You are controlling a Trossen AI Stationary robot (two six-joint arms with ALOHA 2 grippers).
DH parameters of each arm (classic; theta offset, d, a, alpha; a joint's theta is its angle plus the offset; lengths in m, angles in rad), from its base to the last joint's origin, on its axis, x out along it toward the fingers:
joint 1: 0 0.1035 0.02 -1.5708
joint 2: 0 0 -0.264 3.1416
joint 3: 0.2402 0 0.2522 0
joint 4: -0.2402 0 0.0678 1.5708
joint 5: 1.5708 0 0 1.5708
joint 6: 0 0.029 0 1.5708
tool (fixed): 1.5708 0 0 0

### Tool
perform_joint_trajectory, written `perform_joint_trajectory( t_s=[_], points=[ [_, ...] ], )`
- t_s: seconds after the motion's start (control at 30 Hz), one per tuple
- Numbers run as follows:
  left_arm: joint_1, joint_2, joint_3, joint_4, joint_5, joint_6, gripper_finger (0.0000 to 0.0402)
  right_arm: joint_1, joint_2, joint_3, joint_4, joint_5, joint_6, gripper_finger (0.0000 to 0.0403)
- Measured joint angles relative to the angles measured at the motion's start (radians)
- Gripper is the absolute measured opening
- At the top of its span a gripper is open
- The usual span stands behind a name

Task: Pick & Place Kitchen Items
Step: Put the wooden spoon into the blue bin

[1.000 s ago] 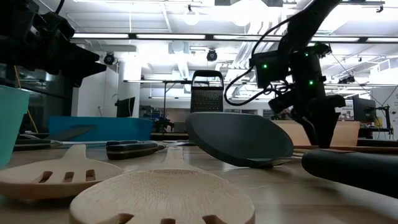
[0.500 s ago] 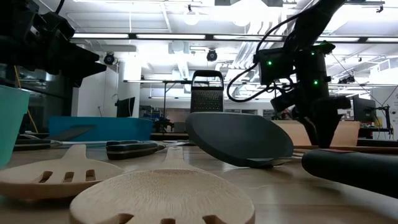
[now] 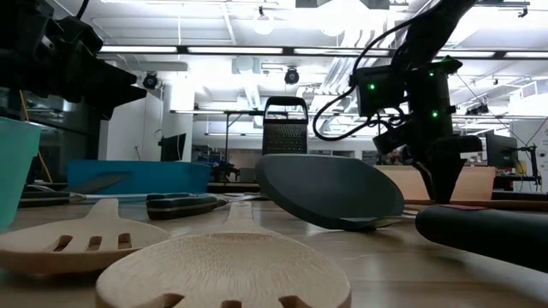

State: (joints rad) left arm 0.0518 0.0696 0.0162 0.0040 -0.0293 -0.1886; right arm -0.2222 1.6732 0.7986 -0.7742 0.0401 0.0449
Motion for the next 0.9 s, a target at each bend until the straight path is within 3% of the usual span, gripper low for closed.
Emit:
perform_joint_trajectory(
  t_s=[0.27,0.6,0.9],
  points=[
    [0.000,0.000,0.000,0.000,0.000,0.000,0.0186,0.000,-0.104,0.002,-0.003,-0.044,0.044,0.0068],
    [0.000,0.000,0.000,0.000,0.000,0.000,0.0186,0.028,-0.253,0.006,0.021,-0.023,0.089,0.0068],
    [0.000,0.000,0.000,0.000,0.000,0.000,0.0186,0.114,-0.364,0.008,0.243,-0.014,0.112,0.0068]
  ],
)
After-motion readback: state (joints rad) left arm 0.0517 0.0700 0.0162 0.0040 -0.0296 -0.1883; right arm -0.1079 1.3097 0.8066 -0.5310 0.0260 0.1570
